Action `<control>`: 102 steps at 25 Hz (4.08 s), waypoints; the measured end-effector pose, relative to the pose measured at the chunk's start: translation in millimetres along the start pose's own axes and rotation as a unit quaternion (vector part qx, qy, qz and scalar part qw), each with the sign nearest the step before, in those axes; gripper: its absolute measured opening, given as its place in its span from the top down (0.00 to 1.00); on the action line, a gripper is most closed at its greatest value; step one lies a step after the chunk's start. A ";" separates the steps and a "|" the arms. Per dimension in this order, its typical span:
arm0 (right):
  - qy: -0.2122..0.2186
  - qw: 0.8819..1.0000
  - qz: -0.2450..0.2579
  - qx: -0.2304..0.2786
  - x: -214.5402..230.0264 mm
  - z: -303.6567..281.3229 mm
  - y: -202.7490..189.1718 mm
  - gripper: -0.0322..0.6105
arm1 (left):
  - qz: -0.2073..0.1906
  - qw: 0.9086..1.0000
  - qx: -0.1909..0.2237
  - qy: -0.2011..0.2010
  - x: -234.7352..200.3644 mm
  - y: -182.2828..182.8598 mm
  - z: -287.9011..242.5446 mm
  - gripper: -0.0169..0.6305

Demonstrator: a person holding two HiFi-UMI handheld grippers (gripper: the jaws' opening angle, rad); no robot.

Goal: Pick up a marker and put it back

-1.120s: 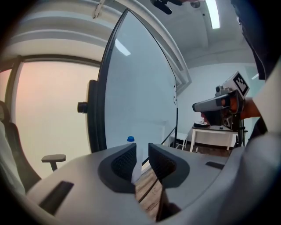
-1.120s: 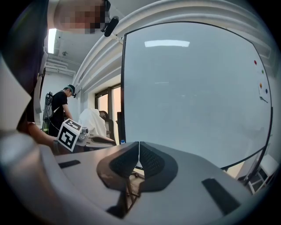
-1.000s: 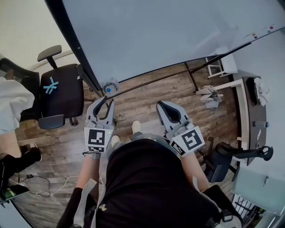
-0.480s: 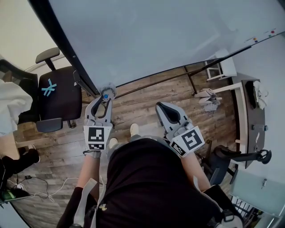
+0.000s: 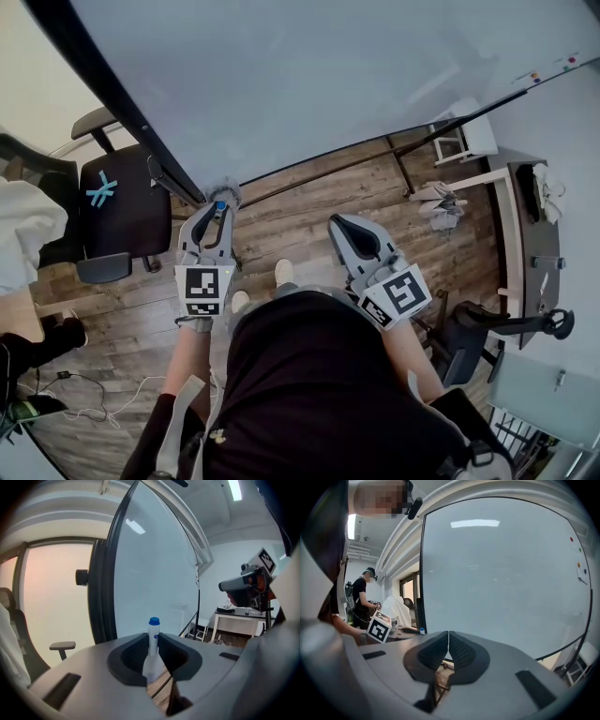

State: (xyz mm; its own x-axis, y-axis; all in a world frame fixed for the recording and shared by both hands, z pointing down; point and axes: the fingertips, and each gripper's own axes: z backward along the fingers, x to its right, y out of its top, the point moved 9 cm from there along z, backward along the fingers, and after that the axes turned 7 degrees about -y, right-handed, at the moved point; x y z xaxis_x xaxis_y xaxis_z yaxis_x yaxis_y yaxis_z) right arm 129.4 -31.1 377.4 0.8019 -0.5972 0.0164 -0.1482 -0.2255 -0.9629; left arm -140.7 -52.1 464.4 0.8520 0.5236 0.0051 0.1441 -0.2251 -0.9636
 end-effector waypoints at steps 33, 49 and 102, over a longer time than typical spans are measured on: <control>-0.067 0.994 -0.058 0.062 12.9 40.1 19.4 0.92 | -0.097 0.991 0.055 -0.074 33.2 111.3 -11.4 0.86; -0.162 0.981 -0.081 0.073 35.1 101.6 2.9 0.92 | -0.110 0.973 0.078 -0.189 102.3 131.6 -48.4 0.86; -0.139 0.986 -0.073 0.056 28.7 106.2 -6.8 0.92 | -0.087 0.980 0.060 -0.169 102.0 117.1 -29.1 0.86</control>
State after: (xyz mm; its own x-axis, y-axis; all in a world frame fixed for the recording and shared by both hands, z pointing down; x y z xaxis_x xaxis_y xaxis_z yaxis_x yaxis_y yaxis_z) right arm 214.9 34.9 355.8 0.9401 -0.3269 0.0970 0.0326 -0.1969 -0.9799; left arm -22.2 -48.9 359.8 0.6008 0.7928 0.1023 0.1938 -0.0203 -0.9808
